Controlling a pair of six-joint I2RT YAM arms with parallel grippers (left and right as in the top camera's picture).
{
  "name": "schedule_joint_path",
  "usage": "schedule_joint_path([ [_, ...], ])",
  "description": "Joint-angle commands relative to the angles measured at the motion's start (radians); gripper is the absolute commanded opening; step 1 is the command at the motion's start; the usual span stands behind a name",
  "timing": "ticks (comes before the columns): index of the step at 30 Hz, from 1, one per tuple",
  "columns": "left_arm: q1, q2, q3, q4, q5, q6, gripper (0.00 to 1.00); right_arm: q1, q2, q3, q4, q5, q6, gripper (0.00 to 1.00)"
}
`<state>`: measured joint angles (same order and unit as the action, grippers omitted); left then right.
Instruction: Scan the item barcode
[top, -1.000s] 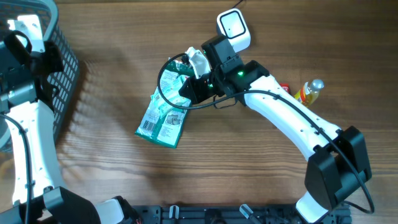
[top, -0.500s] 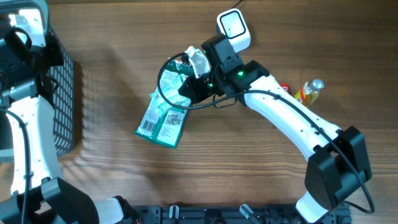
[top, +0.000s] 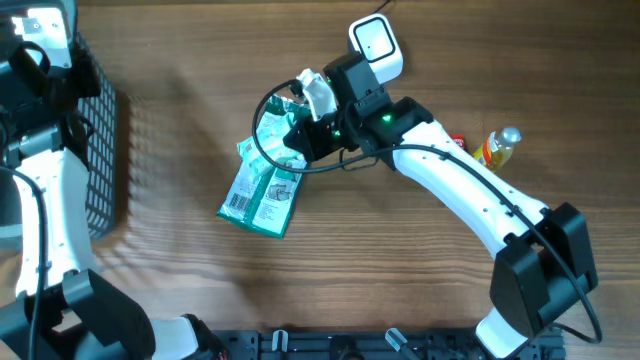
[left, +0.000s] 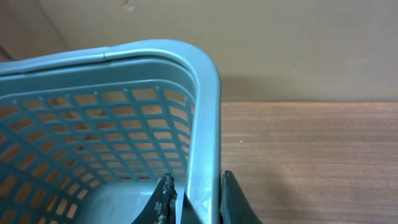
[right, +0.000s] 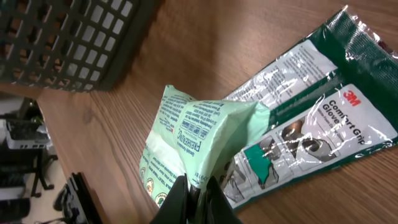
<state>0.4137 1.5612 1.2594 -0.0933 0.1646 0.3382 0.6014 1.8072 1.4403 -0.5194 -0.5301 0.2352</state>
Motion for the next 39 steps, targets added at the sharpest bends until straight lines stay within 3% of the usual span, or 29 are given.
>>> schedule_joint_path([
  [1,-0.006,0.062,-0.003,0.055,0.211,0.000,0.04,0.005,0.001,0.006,0.011,0.000,0.031,0.05],
  [10,-0.006,0.075,-0.002,0.114,0.231,-0.001,0.06,0.005,0.001,0.006,0.048,-0.001,0.056,0.05],
  [12,-0.005,0.064,-0.002,0.121,0.219,-0.001,0.41,0.005,0.001,0.006,0.048,-0.001,0.056,0.05],
  [14,-0.005,0.043,-0.002,0.128,0.208,-0.002,0.58,0.005,0.001,0.006,0.048,-0.001,0.056,0.06],
  [20,-0.003,-0.080,-0.002,0.204,0.179,-0.013,0.71,0.005,0.001,0.006,0.051,-0.001,0.056,0.06],
  [26,-0.007,-0.200,-0.002,0.161,0.218,-0.260,0.70,-0.027,-0.031,0.007,0.059,-0.018,0.051,0.04],
  [29,-0.040,-0.205,-0.003,0.045,0.258,-0.335,0.71,-0.083,-0.090,0.007,0.051,-0.161,-0.040,0.04],
  [35,-0.139,-0.171,-0.003,-0.181,0.257,-0.347,0.77,-0.210,-0.132,0.007,-0.082,-0.510,-0.267,0.04],
  [38,-0.177,-0.124,-0.003,-0.235,0.249,-0.346,1.00,-0.251,-0.131,0.007,-0.243,-0.551,-0.465,0.04],
  [39,-0.177,-0.105,-0.003,-0.244,0.250,-0.347,1.00,-0.255,-0.130,0.007,-0.284,-0.548,-0.526,0.04],
])
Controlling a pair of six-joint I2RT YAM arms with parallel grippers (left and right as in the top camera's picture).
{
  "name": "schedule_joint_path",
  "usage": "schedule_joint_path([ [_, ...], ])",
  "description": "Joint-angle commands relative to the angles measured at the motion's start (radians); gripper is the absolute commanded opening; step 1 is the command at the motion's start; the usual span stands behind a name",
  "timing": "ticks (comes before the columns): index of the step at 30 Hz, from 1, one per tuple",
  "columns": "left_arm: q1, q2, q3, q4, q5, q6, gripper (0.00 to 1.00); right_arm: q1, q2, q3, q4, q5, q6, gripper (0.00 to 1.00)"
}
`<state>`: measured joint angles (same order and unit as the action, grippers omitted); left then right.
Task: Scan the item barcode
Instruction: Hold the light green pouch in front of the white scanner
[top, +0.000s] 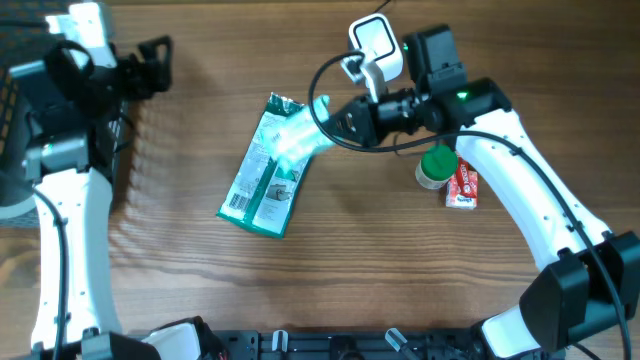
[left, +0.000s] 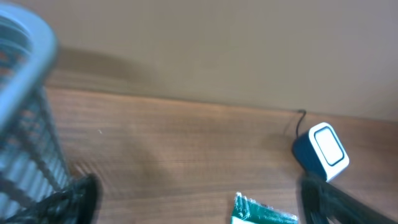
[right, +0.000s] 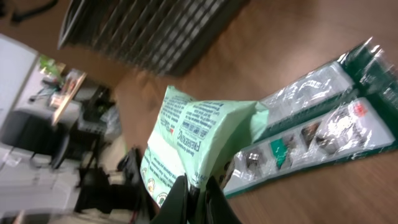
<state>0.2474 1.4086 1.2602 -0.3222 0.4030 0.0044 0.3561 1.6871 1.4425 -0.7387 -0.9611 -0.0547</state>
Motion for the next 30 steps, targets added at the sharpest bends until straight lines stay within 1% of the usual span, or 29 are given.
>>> schedule_joint_path([
  [1,-0.011,0.063,-0.003,-0.029,0.012,-0.013,1.00,-0.010,-0.010,0.005,-0.096,-0.109,-0.286,0.04],
  [3,-0.011,0.080,-0.003,-0.058,0.011,-0.013,1.00,-0.010,-0.010,0.005,-0.134,-0.080,-0.339,0.04],
  [4,-0.011,0.090,-0.003,-0.081,0.011,-0.013,1.00,-0.010,-0.010,0.005,-0.143,-0.029,-0.337,0.04],
  [6,-0.011,0.097,-0.003,-0.121,0.011,-0.013,1.00,-0.010,-0.010,0.005,-0.137,0.103,-0.258,0.04],
  [8,-0.011,0.097,-0.003,-0.154,0.011,-0.013,1.00,-0.010,-0.010,0.005,-0.137,0.154,-0.214,0.04],
  [11,-0.011,0.097,-0.003,-0.169,0.011,-0.013,1.00,-0.010,-0.010,0.005,-0.123,0.154,-0.225,0.04],
  [15,-0.011,0.097,-0.003,-0.169,0.011,-0.013,1.00,-0.010,-0.009,0.005,-0.144,0.156,-0.330,0.04],
  [23,-0.011,0.097,-0.003,-0.169,0.011,-0.013,1.00,-0.010,-0.009,0.005,-0.143,0.187,-0.458,0.04],
  [30,-0.011,0.097,-0.003,-0.169,0.011,-0.013,1.00,-0.010,-0.010,0.005,-0.134,0.187,-0.461,0.04],
])
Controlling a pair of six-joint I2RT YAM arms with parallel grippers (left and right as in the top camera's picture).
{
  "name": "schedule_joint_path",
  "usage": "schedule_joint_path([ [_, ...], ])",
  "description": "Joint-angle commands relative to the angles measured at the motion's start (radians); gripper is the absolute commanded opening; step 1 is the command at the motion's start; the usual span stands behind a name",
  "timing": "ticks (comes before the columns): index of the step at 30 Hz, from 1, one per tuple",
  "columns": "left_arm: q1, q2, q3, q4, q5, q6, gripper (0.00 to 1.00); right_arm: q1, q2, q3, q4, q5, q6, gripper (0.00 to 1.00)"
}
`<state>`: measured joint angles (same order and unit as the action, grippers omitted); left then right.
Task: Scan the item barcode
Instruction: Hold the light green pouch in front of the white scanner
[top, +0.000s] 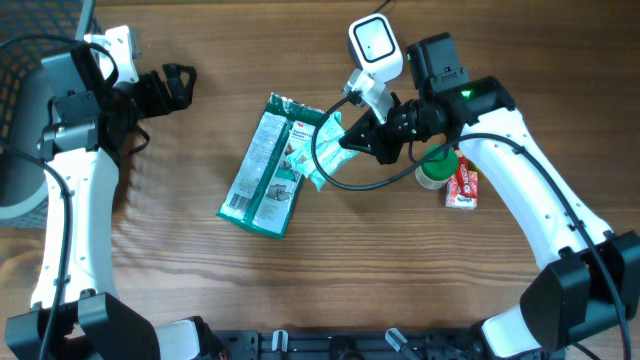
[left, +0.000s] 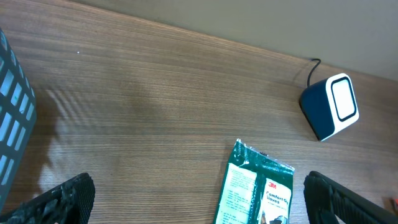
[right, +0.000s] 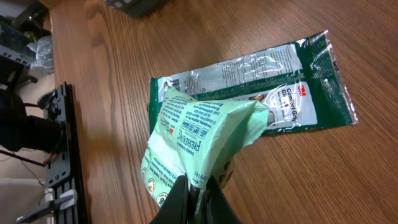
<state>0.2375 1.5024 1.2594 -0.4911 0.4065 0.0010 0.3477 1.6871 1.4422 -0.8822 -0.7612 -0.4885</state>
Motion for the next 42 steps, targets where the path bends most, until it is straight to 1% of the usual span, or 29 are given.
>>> schedule_joint_path([
  [1,-0.001,0.003,-0.003,0.000,0.008,-0.009,1.00,-0.001,-0.010,0.009,0.015,-0.013,-0.027,0.04],
  [3,-0.001,0.003,-0.003,0.000,0.008,-0.009,1.00,-0.001,-0.010,0.042,0.013,-0.012,0.002,0.04],
  [7,-0.001,0.003,-0.003,0.000,0.008,-0.009,1.00,-0.001,-0.010,0.194,-0.003,0.006,0.047,0.04],
  [9,-0.001,0.003,-0.003,0.000,0.008,-0.009,1.00,-0.001,-0.010,0.288,-0.027,0.051,0.044,0.04],
  [11,-0.001,0.003,-0.003,0.000,0.008,-0.009,1.00,-0.001,-0.010,0.365,-0.054,0.144,0.042,0.04],
  [13,-0.001,0.003,-0.003,0.000,0.008,-0.009,1.00,-0.001,-0.010,0.393,-0.053,0.207,0.018,0.04],
  [14,-0.001,0.003,-0.003,0.000,0.008,-0.010,1.00,0.000,-0.010,0.394,-0.050,0.220,-0.008,0.04],
  [15,-0.001,0.003,-0.003,0.000,0.008,-0.009,1.00,0.001,-0.005,0.393,-0.050,0.277,-0.063,0.04],
  [18,-0.001,0.003,-0.003,0.000,0.008,-0.009,1.00,0.011,0.014,0.392,-0.047,0.401,-0.105,0.04],
  [20,-0.001,0.003,-0.003,0.000,0.008,-0.009,1.00,0.025,0.040,0.388,-0.021,0.543,-0.154,0.04],
  [23,-0.001,0.003,-0.003,0.000,0.008,-0.009,1.00,0.042,0.084,0.382,0.055,0.723,-0.169,0.04],
  [24,-0.001,0.003,-0.003,0.000,0.008,-0.009,1.00,0.048,0.103,0.382,0.079,0.786,-0.193,0.04],
  [28,-0.001,0.003,-0.003,0.000,0.008,-0.009,1.00,0.055,0.174,0.382,0.153,0.975,-0.204,0.04],
  [32,-0.001,0.003,-0.003,0.000,0.008,-0.009,1.00,0.055,0.243,0.382,0.253,1.106,-0.205,0.04],
  [42,-0.001,0.003,-0.003,0.000,0.008,-0.010,1.00,0.072,0.406,0.382,0.487,1.343,-0.219,0.04],
])
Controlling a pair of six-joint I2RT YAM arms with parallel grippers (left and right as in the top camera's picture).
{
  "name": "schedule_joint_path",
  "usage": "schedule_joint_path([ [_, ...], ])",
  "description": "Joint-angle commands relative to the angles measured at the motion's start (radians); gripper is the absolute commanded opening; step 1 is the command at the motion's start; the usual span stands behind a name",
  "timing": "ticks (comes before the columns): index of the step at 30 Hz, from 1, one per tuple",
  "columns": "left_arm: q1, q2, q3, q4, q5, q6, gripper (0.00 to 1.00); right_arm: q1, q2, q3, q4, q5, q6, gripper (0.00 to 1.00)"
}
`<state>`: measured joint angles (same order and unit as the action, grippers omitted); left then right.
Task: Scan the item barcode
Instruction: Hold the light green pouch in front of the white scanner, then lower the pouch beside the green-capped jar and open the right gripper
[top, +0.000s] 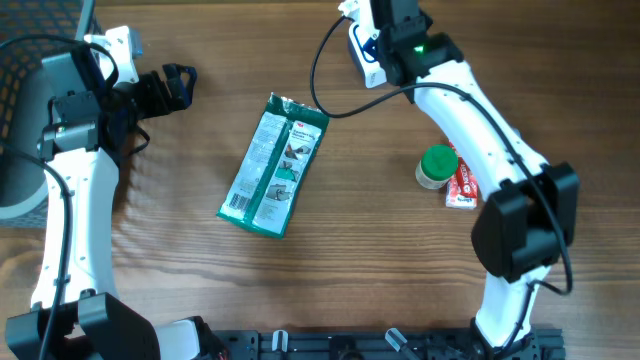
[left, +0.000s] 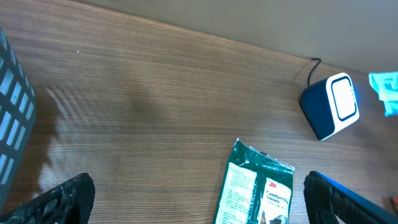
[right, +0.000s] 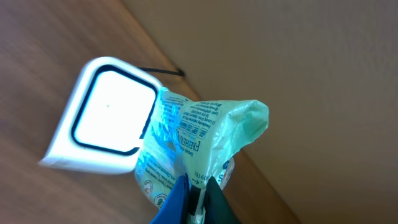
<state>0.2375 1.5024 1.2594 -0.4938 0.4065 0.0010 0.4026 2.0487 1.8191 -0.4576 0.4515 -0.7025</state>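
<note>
My right gripper (right: 198, 194) is shut on the crimped edge of a light green wipes packet (right: 200, 134). The packet hangs right in front of the white face of the barcode scanner (right: 104, 118) at the table's far edge. In the overhead view the right gripper (top: 385, 28) covers most of the scanner (top: 361, 48). The left wrist view shows the scanner (left: 329, 114) with a corner of the packet (left: 386, 91) beside it. My left gripper (top: 176, 84) hangs open and empty over the far left of the table.
A green 3M gloves pack (top: 272, 165) lies flat mid-table, also seen in the left wrist view as a gloves pack (left: 258, 190). A green-capped jar (top: 436, 166) and a red box (top: 463, 186) sit to the right. A mesh basket (left: 9, 127) stands at the far left.
My right gripper has moved with the wipes packet from above the gloves pack to the far edge, where the packet now faces the scanner. The left arm has not moved.
At first my left gripper was shut on the basket rim and the right held the packet just over the gloves pack. Then the basket stood farther left, the left gripper open and off it. The packet was held near the scanner, then lower, now at its face.
</note>
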Motion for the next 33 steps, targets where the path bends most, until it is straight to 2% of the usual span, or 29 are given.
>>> schedule_joint_path([
  [1,-0.001,0.003,-0.003,0.003,0.008,-0.009,1.00,0.022,0.056,0.005,0.090,0.138,-0.005,0.04],
  [5,-0.001,0.003,-0.003,0.003,0.008,-0.009,1.00,0.041,0.088,0.005,0.132,0.132,-0.005,0.04],
  [15,-0.001,0.003,-0.003,0.003,0.008,-0.009,1.00,0.061,0.123,-0.014,0.076,0.097,-0.005,0.04],
  [26,-0.001,0.003,-0.003,0.003,0.008,-0.009,1.00,0.077,0.123,-0.014,-0.086,-0.165,-0.026,0.04],
  [33,-0.001,0.003,-0.003,0.003,0.008,-0.010,1.00,0.070,0.073,-0.007,-0.078,-0.037,0.074,0.04],
])
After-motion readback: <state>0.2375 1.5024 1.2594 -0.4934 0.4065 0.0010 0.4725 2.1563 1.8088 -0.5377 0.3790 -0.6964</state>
